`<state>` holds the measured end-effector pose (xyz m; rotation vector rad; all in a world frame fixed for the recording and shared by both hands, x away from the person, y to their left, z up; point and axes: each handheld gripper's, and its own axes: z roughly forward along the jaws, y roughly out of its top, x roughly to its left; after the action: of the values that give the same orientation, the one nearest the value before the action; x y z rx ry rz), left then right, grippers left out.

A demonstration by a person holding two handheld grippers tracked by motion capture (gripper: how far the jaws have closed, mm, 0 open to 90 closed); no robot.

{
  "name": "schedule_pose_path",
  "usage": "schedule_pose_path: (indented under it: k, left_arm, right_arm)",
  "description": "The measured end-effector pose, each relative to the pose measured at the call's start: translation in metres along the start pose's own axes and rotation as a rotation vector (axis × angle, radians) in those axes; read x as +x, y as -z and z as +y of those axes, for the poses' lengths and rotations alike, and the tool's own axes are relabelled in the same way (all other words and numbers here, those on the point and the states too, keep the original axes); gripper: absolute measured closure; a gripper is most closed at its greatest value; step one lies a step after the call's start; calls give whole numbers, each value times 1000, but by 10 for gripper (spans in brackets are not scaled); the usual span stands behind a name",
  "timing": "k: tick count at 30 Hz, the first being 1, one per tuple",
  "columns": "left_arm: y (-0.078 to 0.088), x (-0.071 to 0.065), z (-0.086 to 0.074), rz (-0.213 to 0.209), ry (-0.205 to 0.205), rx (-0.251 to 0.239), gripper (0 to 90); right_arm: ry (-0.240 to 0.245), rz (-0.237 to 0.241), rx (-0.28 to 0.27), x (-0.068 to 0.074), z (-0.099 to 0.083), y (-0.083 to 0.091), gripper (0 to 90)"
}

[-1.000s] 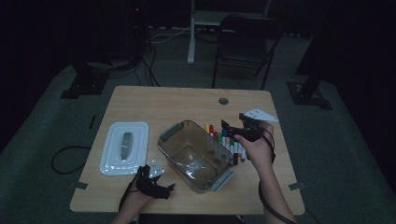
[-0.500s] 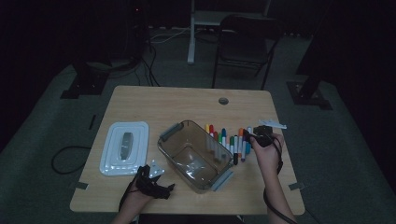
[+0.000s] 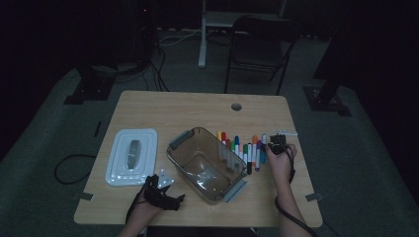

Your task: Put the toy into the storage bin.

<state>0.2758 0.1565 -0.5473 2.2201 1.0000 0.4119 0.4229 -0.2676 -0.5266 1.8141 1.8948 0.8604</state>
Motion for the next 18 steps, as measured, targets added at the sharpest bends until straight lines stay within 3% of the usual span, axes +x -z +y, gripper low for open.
schedule_pose_path:
  k: [5, 9, 11, 18]
  left_arm:
    - [0, 0, 0, 0, 0, 0, 4]
    - [0, 0, 0, 4, 3, 0, 5]
    - [0, 0, 0, 5, 4, 0, 5]
    - [0, 0, 0, 5, 5, 0, 5]
  right_arm:
    - [-7, -37, 35, -6, -1, -3, 738]
    - [-20, -57, 31, -11, -1, -3, 764]
    - [-53, -36, 34, -14, -1, -2, 765]
    - [-68, -10, 11, -17, 4, 18, 765]
